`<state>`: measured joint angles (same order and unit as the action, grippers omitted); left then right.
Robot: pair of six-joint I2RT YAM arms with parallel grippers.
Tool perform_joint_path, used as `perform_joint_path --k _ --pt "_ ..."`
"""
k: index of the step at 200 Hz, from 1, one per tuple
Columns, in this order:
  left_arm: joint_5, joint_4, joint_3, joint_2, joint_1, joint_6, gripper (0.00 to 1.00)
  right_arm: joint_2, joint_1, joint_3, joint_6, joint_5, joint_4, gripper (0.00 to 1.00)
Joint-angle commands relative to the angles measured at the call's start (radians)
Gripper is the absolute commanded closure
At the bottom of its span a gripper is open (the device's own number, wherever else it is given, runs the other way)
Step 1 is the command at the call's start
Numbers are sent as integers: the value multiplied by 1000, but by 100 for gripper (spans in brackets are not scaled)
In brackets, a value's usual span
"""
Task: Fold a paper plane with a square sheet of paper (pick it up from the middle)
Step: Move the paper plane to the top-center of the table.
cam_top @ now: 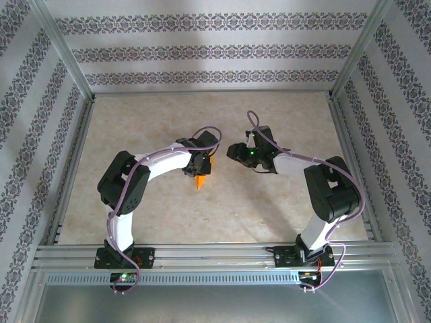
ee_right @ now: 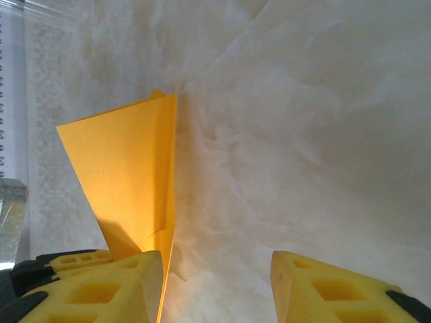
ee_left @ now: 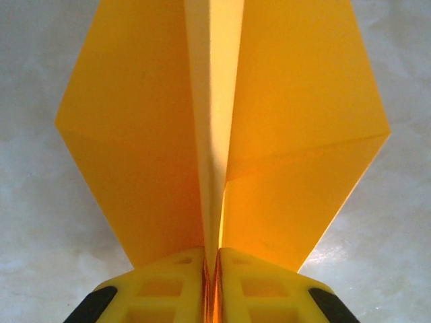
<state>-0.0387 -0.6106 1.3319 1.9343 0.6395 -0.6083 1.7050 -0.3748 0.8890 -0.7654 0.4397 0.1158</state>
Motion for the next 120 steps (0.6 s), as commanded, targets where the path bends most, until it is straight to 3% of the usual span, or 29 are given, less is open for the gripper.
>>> perform_joint_path --k 1,78,101,120 --pt "-24 -53 23 22 -6 -5 86 -47 15 -16 37 -61 -37 53" --pt "-27 -60 36 52 -6 -1 84 -51 25 -18 29 -59 -44 51" --pt "-30 -63 40 57 -5 -1 90 -57 27 -21 31 -70 -47 49" --pt "-45 -65 45 46 -6 4 94 -81 30 -24 44 -97 -61 39"
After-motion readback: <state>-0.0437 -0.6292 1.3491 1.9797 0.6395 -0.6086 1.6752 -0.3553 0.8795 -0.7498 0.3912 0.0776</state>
